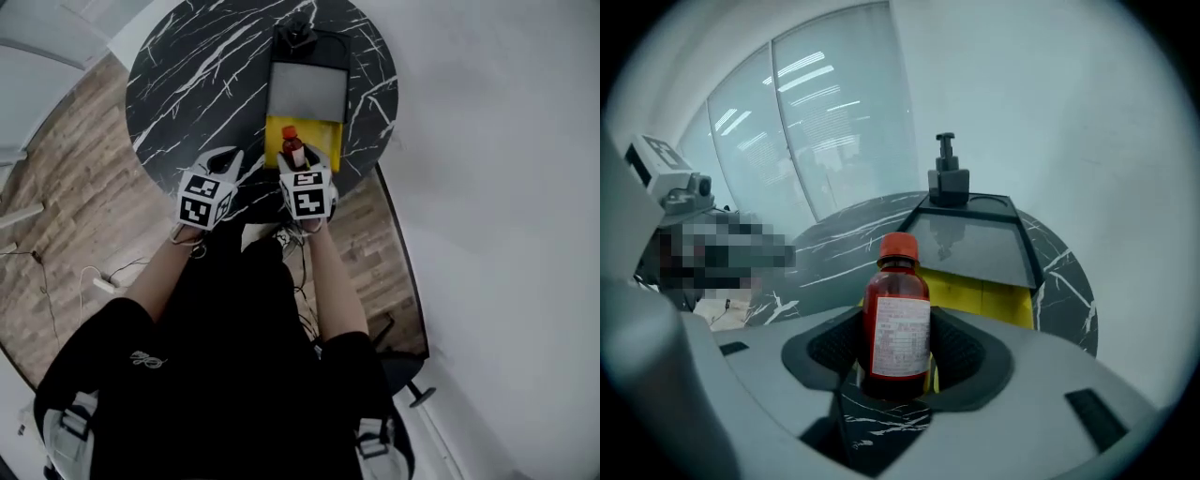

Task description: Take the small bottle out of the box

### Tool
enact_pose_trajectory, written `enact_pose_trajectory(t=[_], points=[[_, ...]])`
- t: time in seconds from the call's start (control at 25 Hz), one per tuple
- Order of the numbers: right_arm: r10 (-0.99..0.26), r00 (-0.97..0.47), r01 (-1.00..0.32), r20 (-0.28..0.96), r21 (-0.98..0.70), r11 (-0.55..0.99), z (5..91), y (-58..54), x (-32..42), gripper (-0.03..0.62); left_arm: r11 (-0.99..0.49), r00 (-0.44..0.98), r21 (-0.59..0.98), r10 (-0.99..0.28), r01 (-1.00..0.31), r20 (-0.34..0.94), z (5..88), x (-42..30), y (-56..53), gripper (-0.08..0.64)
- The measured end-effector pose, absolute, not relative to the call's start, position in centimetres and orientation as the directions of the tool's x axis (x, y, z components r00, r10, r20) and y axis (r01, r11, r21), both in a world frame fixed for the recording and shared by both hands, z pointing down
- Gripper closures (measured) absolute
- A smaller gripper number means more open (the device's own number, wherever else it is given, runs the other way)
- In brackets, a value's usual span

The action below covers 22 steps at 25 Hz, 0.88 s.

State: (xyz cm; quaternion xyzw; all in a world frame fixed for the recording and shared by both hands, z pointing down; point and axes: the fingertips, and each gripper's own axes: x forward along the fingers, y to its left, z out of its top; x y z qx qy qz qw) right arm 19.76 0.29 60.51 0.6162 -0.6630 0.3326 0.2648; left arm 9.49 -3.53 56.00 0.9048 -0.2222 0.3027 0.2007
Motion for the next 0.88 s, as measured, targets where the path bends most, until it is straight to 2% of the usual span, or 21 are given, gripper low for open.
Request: enact_pose_trajectory(t=[0.48,0.88], points=[[-0.851,-0.041,-0.988,0.523,-0.147,-0.042,52.3,2.1,20.8,0.380,-0.836,0.750,0.154,-0.372,-0.527,0.547,50.4,12.3,-1.1,0.561],[-0.938,-0.005,-0.994,0.347,-0.107,-0.034,44.7,4.4,21.5,0.380,-0.836,0.787,0.107,-0.451,-0.538,0.421,44.5,13.9,0.5,0.561]])
